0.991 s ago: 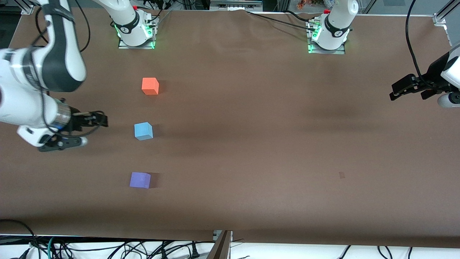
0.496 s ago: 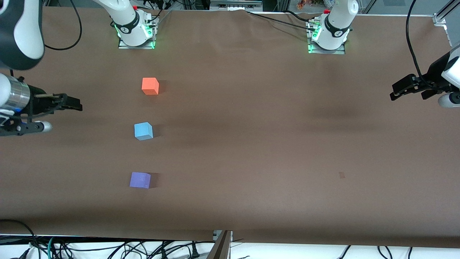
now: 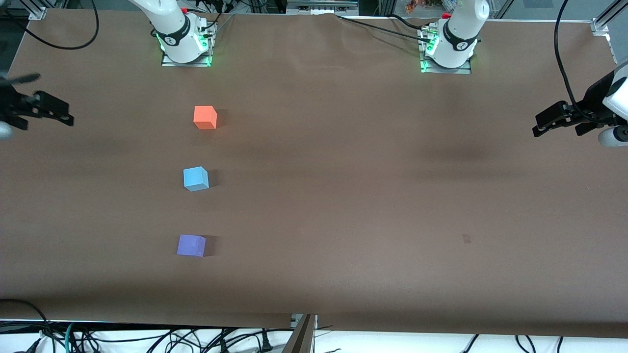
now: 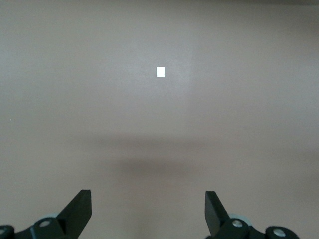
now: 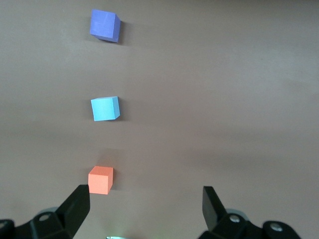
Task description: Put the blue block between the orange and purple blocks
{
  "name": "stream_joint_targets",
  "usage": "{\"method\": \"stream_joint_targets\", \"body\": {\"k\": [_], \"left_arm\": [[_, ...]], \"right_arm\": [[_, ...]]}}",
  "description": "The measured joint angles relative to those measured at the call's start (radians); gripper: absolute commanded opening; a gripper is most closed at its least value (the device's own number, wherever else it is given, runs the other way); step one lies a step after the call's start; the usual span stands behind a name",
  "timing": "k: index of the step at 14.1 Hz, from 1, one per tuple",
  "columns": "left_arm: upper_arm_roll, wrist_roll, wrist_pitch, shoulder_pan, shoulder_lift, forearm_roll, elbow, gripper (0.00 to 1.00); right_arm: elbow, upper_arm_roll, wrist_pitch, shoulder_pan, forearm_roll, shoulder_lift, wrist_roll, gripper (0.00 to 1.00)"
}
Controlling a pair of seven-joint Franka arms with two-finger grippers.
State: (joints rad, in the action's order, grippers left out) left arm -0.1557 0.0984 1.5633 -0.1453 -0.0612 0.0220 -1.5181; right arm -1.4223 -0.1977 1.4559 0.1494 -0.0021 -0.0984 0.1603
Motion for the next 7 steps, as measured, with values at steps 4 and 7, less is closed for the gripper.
{"method": "stream_joint_targets", "body": {"k": [4,7], "left_arm": [[0.0,0.0,0.0,-0.001,0.0,0.0,0.0,1.0],[0.0,0.0,-0.001,-0.001,0.0,0.0,0.0,1.0]], "right_arm": [[-0.045,0.081,-0.017,-0.046,-0.006,0.03,-0.003,1.0],[-0.054,0.11,-0.026,-0.056,-0.01,0.031,-0.052,1.0]]}}
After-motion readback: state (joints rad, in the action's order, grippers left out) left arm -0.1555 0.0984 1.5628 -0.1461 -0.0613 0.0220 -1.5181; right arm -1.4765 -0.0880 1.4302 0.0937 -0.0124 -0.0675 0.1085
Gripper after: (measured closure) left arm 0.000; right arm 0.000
